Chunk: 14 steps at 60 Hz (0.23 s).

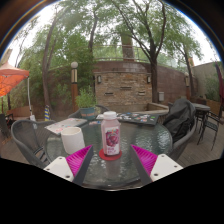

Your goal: Pour water

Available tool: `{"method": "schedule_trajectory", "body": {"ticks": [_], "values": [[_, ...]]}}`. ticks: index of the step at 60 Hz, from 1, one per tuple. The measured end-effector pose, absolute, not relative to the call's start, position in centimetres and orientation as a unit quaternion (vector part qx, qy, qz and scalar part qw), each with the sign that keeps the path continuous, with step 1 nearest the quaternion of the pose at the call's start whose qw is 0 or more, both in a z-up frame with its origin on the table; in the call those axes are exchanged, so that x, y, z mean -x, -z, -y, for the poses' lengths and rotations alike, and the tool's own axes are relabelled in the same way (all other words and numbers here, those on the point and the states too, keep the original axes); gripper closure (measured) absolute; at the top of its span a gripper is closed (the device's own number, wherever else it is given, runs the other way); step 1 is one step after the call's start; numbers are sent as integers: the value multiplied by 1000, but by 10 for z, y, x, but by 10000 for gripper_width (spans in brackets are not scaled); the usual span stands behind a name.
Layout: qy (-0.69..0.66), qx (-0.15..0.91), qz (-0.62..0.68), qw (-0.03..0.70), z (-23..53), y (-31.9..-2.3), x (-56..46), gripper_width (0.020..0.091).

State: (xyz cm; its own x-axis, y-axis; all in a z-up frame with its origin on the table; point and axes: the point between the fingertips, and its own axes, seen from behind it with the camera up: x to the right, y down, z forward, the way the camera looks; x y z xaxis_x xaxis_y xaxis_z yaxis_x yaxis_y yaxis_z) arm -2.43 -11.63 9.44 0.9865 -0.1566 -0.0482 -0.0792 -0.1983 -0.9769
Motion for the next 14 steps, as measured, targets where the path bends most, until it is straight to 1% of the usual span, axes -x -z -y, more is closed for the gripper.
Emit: {"method": "schedule_trajectory", "body": {"ticks": [8,11,14], "values": [[12,767,-81,636,164,-94,45,269],[8,756,-96,648,178,-97,46,268],[3,748,-113,654,188,-93,47,271]]}}
